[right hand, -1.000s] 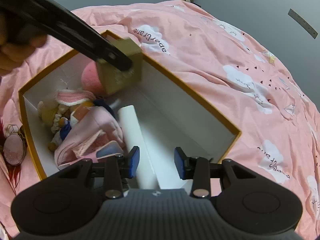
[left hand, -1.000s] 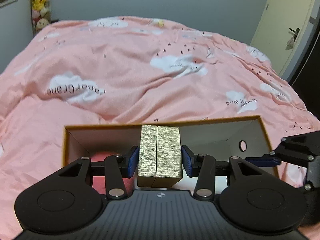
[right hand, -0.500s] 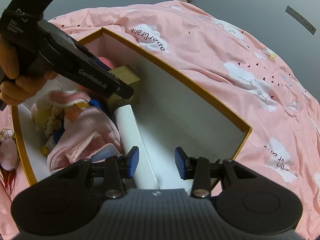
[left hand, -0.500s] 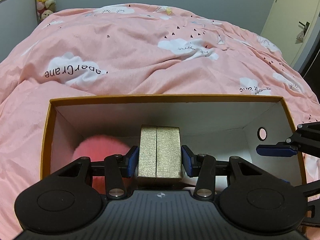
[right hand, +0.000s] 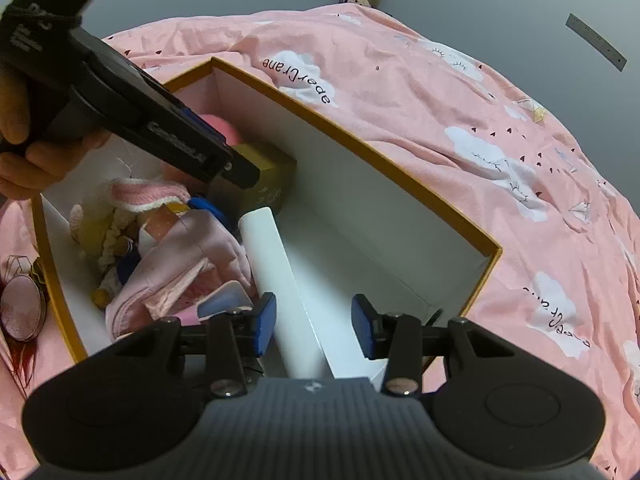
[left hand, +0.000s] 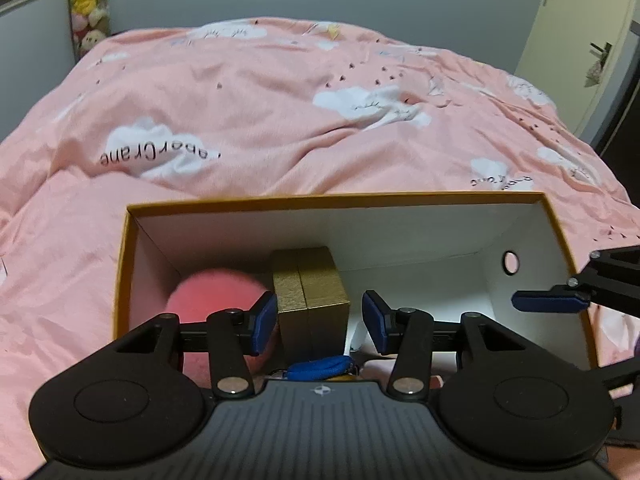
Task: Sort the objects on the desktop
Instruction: 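Lower the gold box into the box and open the left gripper while the right gripper withdraws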
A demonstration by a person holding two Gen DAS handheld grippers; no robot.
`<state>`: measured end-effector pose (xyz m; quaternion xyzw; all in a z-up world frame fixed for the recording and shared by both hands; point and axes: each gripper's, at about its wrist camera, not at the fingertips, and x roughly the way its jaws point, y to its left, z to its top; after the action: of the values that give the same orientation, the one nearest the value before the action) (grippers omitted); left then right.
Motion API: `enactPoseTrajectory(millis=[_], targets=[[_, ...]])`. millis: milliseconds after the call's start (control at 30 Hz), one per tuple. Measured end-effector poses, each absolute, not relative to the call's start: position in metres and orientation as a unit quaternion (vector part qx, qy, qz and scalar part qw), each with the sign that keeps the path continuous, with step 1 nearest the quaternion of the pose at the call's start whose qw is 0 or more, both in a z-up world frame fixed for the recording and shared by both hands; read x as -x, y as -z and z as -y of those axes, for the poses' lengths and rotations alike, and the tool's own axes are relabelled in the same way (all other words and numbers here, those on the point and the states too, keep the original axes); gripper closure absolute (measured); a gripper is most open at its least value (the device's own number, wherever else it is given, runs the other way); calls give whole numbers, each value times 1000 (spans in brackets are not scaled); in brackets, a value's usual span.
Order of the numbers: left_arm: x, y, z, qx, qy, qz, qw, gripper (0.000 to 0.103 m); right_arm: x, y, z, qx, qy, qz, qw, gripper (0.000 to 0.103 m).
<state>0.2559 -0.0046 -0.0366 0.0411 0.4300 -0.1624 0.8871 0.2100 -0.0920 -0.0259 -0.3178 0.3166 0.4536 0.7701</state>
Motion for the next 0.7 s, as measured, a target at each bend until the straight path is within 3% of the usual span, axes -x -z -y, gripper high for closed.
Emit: enactPoseTrajectory(millis=[67, 333, 500, 700], targets=[[-254, 34, 8, -52, 166, -428, 887, 64, -208, 25, 93, 317, -453, -317, 771, 58], [-255, 42, 13, -85, 160, -453, 873, 77, -192, 19, 97, 323, -457, -309, 769, 57], [-256, 59, 7, -83, 150, -479, 861, 78, -193, 24, 100, 323, -449, -319, 770, 57], [-244, 49, -1, -78, 166, -453, 872, 78, -192, 26, 101, 320, -446, -328, 769, 57]])
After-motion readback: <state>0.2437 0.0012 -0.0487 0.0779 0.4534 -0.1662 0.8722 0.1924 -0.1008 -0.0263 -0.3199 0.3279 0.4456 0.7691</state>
